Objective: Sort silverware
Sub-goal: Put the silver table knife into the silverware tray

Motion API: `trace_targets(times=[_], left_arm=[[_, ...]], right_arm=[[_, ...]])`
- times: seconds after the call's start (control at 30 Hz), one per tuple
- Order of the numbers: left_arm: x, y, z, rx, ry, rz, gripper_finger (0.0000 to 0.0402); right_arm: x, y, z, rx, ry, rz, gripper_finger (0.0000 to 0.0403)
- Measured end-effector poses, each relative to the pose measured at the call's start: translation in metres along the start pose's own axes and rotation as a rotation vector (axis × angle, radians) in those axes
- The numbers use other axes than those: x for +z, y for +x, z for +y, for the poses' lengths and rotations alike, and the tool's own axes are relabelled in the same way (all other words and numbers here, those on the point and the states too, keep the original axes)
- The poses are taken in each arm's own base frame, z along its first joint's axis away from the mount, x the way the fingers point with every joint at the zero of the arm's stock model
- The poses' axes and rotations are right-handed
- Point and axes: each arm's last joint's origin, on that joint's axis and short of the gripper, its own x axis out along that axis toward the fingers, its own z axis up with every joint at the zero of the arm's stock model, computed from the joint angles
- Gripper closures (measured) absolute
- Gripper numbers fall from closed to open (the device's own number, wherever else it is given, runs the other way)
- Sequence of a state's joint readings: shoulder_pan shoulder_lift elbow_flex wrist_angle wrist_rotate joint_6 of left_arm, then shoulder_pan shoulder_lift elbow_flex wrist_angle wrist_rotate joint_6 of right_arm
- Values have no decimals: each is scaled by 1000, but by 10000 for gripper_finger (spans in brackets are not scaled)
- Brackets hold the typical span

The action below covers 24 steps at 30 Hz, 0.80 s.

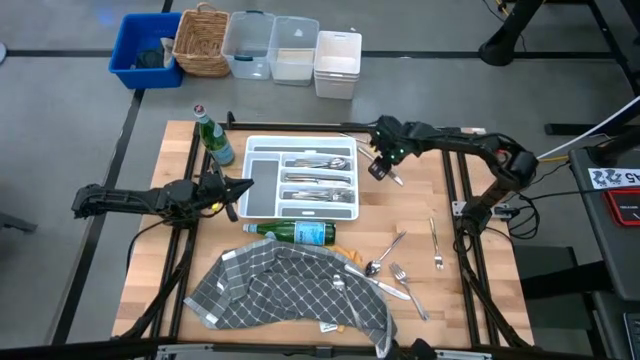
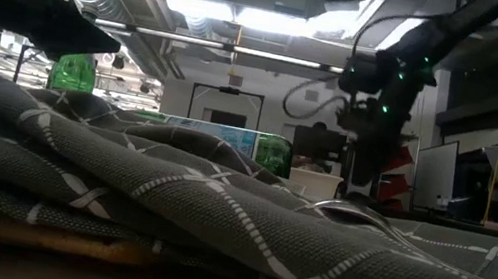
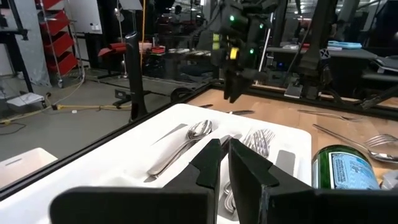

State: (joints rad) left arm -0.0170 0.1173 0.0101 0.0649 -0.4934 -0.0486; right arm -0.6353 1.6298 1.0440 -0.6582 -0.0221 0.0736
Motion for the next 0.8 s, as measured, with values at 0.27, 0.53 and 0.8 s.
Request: trace_targets(times=[0.27, 0.53, 0.8], left_arm=[[0, 0, 0, 0, 22, 0, 381], [0, 0, 0, 0, 27, 1, 381], [0, 0, 0, 1, 26, 0, 381]], right_arm=[[-2, 13, -2, -41, 14, -5, 260], [3, 18, -13, -92, 31, -37, 260], [3, 25, -18, -50, 49, -23, 260]])
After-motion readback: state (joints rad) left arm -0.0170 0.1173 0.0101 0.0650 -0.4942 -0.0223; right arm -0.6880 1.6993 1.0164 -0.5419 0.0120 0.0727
